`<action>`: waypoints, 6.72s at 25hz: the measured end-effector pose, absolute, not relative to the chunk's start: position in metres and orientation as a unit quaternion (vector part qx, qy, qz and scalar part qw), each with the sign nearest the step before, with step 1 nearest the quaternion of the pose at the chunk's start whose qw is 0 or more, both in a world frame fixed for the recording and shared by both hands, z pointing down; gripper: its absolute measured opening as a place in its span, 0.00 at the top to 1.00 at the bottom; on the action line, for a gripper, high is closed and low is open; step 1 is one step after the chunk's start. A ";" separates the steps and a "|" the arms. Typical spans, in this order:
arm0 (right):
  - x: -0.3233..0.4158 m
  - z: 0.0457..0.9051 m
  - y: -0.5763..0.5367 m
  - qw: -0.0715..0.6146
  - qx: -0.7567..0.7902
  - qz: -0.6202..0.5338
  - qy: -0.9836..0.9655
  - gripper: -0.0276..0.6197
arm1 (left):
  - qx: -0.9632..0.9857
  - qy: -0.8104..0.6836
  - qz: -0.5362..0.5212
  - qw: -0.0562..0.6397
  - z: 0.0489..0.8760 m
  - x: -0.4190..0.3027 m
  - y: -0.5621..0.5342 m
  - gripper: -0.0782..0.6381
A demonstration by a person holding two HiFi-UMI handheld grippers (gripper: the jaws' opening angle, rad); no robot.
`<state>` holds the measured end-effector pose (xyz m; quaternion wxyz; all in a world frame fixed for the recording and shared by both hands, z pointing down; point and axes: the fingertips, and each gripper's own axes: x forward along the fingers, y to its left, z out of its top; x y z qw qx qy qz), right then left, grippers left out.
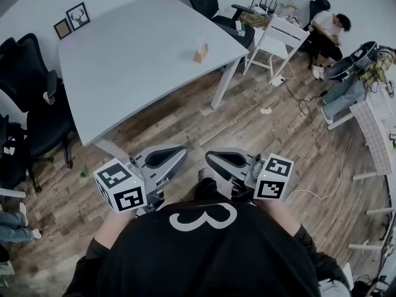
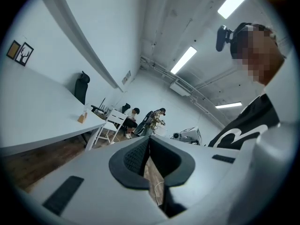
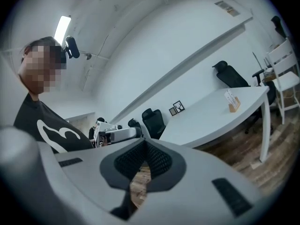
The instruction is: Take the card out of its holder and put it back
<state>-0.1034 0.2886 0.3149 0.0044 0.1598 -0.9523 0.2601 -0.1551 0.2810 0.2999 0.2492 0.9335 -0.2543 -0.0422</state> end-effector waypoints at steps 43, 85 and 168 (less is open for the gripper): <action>0.038 0.313 0.011 -0.041 0.148 0.278 -0.948 0.94 | 0.915 -0.321 -0.041 0.240 0.303 -0.026 0.007 0.87; -0.011 0.376 -0.163 -0.028 0.217 0.372 -0.902 0.94 | 0.849 -0.432 0.096 0.289 0.434 -0.121 -0.226 0.73; 0.028 0.374 -0.123 -0.020 0.229 0.376 -0.898 0.94 | 0.845 -0.488 0.063 0.211 0.367 -0.125 -0.209 0.86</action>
